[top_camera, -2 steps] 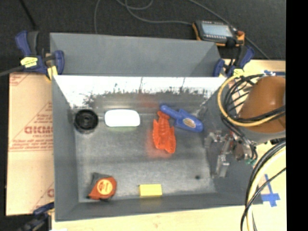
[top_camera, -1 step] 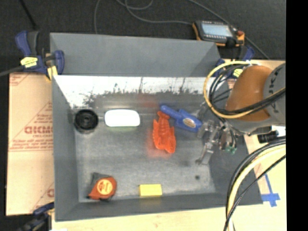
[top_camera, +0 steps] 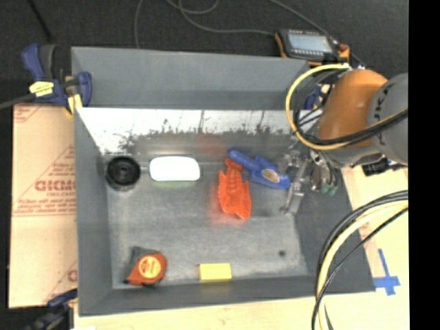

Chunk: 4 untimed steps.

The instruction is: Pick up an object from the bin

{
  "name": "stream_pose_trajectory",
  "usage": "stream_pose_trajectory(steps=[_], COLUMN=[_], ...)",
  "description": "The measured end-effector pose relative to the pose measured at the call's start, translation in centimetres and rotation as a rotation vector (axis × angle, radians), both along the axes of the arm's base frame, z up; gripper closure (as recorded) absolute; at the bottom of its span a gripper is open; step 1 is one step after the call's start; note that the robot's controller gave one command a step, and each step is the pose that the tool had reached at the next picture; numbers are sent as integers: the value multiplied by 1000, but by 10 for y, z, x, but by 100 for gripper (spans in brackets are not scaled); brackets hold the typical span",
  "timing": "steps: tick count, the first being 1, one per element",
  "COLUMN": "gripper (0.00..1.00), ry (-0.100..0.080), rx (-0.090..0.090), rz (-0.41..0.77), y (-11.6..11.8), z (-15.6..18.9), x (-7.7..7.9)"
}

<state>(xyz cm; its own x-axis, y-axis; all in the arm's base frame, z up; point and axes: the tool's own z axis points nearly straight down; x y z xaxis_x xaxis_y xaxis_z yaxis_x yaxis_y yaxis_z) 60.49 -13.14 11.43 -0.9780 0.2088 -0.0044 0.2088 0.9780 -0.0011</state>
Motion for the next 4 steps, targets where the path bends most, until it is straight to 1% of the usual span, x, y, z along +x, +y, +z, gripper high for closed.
stream_pose_trajectory(steps=[1, 2, 3, 4], gripper=[100, 0, 0, 0], ry=[0, 4, 5, 9], rx=[-1, -1, -1, -1], rz=[236, 239, 240, 89], y=[-10, -10, -10, 8], z=[-34, -34, -35, -39], x=[-4, -5, -5, -6])
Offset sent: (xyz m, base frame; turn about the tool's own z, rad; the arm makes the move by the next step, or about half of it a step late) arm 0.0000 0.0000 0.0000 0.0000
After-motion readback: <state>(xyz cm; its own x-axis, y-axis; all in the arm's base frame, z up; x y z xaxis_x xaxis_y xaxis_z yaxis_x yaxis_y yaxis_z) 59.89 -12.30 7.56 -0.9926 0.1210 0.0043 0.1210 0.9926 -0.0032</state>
